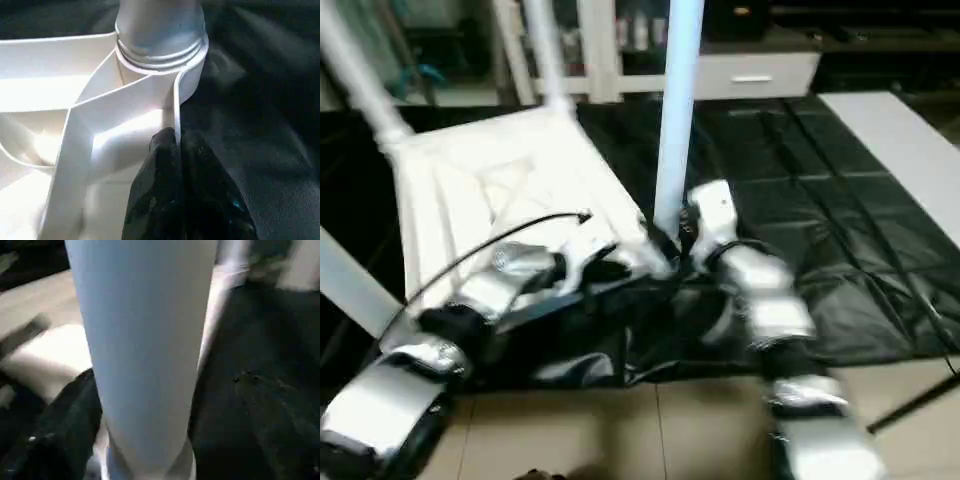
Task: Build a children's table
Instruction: Rotate leg to tighten
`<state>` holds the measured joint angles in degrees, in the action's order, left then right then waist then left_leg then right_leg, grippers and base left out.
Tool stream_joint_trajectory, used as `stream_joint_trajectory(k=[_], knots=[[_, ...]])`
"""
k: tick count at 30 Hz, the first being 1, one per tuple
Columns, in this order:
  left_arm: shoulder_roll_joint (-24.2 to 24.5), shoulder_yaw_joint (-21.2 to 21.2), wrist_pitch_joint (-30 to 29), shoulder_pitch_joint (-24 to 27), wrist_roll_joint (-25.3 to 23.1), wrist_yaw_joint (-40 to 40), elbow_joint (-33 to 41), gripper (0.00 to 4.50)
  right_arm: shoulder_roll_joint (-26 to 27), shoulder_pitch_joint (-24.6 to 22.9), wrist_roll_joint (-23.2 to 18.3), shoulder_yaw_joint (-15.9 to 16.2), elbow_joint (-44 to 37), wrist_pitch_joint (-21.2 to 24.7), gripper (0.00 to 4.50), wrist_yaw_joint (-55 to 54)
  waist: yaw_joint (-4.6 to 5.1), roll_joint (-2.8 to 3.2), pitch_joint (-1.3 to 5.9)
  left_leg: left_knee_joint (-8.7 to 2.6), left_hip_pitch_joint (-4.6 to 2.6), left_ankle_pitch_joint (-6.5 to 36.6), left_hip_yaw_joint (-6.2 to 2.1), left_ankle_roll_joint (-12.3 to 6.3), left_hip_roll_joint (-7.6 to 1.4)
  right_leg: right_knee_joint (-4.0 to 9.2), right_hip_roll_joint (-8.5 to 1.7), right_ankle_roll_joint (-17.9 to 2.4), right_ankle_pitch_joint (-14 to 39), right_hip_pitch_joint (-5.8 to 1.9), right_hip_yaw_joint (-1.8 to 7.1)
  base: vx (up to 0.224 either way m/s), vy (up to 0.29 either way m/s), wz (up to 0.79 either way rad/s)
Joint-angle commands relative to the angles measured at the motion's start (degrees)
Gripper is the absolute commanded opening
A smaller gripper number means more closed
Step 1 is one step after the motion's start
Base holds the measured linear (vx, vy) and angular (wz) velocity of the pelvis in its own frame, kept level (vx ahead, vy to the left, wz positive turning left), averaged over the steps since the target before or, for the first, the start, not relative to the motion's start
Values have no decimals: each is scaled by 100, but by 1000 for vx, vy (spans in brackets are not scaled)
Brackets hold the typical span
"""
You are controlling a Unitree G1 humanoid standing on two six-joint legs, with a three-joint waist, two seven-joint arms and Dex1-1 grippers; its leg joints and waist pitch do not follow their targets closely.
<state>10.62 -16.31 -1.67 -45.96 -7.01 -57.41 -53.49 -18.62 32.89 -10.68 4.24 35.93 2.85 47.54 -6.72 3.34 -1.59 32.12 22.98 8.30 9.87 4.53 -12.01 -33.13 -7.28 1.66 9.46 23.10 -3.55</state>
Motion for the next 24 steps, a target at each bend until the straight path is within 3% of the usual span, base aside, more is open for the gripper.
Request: stream_joint_trajectory(k=[1,2,4,6,8,11,12,13,14,21,24], knots=[[104,-430,-102,255,-240,-625,-47,0,-234,-144,85,391,-314,162,447,784,-50,-49,339,-356,-157,1860,65,-432,-74,297,-48,-1494,679,-274,62,0,0,0],[164,-498,-126,304,-230,-850,46,0,-349,-208,126,500,-365,176,447,1003,-50,-124,328,-363,-157,1906,78,-432,-79,318,-53,-1484,770,-267,68,0,0,0],[307,-667,-252,440,-194,-1326,345,0,-525,-351,95,685,-560,360,447,1412,-107,-86,338,-371,-165,1890,64,-382,-94,303,-74,-1472,904,-257,79,0,0,0],[409,-792,-429,562,-161,-1632,665,0,-599,-431,-1,789,-761,577,447,1669,-161,-87,344,-375,-154,1789,65,-355,-96,274,-69,-1471,805,-258,87,0,0,0],[460,-889,-494,635,-168,-1817,845,0,-641,-471,-4,897,-848,566,447,1884,-177,-63,355,-369,-168,1782,63,-323,-102,265,-64,-1484,690,-249,90,0,0,0],[466,-956,-462,667,-235,-1866,882,0,-617,-437,124,961,-781,495,447,1898,-189,-73,348,-368,-172,1803,72,-284,-87,273,-65,-1484,711,-233,94,0,0,0],[444,-964,-481,670,-249,-1863,892,0,-590,-412,172,985,-749,474,447,1868,-194,-23,352,-373,-169,1818,62,-241,-85,268,-66,-1465,733,-236,93,0,0,0],[440,-969,-527,681,-247,-1876,945,0,-595,-406,200,1018,-762,471,447,1877,-188,-13,351,-375,-171,1839,62,-217,-84,273,-61,-1449,734,-234,93,0,0,0],[455,-976,-607,709,-243,-1904,1052,0,-606,-405,219,1043,-797,509,447,1898,-183,-42,351,-377,-171,1873,62,-190,-78,276,-58,-1433,736,-241,91,0,0,0],[448,-1005,-640,650,-278,-1854,1054,0,-603,-311,379,1088,-619,439,447,1818,-165,-39,366,-365,-167,1803,60,-212,-68,269,-53,-1426,713,-246,86,0,0,0],[449,-1014,-623,664,-291,-1831,1026,0,-491,-233,345,973,-375,350,412,1664,-162,-22,367,-372,-172,1876,55,-174,-69,280,-60,-1418,777,-243,86,0,0,0]])
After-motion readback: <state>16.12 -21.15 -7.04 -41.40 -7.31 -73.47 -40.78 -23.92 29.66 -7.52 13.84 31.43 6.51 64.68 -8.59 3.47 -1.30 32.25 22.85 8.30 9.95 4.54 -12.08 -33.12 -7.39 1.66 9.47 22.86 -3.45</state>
